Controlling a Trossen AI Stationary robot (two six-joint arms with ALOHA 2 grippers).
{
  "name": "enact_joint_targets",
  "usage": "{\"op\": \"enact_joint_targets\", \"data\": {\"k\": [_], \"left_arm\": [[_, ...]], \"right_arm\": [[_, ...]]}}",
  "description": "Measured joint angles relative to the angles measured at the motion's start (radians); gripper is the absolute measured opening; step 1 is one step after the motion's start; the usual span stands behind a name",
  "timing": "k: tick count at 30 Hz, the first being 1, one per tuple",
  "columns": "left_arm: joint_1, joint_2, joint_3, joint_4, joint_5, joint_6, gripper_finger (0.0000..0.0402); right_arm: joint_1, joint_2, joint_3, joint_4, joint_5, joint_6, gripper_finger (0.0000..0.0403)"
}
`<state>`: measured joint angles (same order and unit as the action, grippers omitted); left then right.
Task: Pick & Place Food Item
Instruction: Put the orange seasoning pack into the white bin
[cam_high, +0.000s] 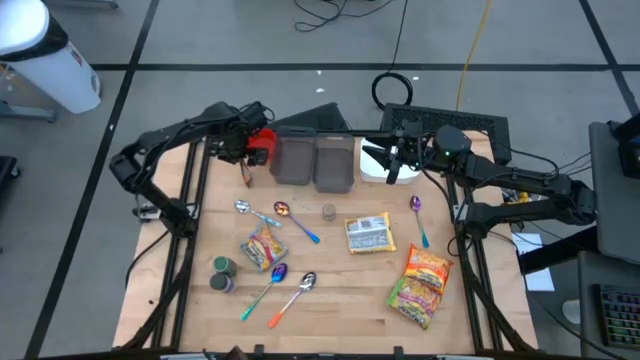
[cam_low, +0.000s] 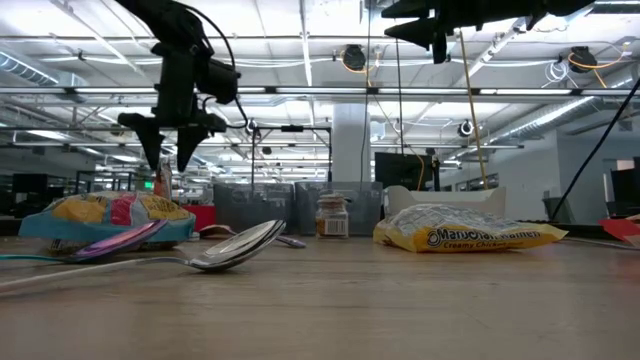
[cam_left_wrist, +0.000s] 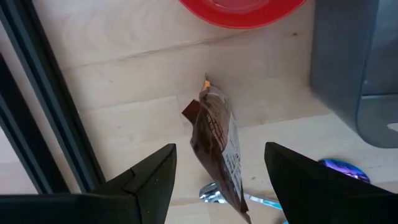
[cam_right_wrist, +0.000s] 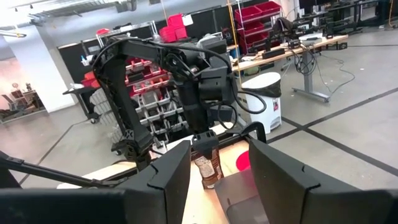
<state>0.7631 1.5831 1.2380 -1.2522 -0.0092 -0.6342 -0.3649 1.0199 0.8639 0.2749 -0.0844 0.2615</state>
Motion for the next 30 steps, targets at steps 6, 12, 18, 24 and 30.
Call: {"op": "enact_joint_targets", "data": {"k": [6, 12, 18, 24, 30], "left_arm": [[0.0, 0.001, 0.0, -0.001, -0.007, 0.004, 0.0213], [0.0, 0.001, 0.0, -0.001, -0.008, 0.029, 0.0105], [0.0, 0.001, 0.0, -0.001, -0.009, 0.079, 0.0009], [0.014, -0.007, 0.0, -0.033, 0.015, 0.174, 0.0005], [0.031, -0.013, 0.073, -0.174, 0.035, 0.308, 0.0005]], "right_arm": [[0.0, 0.0, 0.0, -0.001, 0.0, -0.004, 0.0155], [0.0, 0.0, 0.0, -0.001, 0.0, -0.014, 0.0155], [0.0, 0.0, 0.0, -0.005, 0.001, -0.016, 0.0155], [0.0, 0.0, 0.0, -0.026, 0.001, -0.016, 0.0155], [0.0, 0.0, 0.0, -0.027, 0.003, -0.039, 0.0155]]}}
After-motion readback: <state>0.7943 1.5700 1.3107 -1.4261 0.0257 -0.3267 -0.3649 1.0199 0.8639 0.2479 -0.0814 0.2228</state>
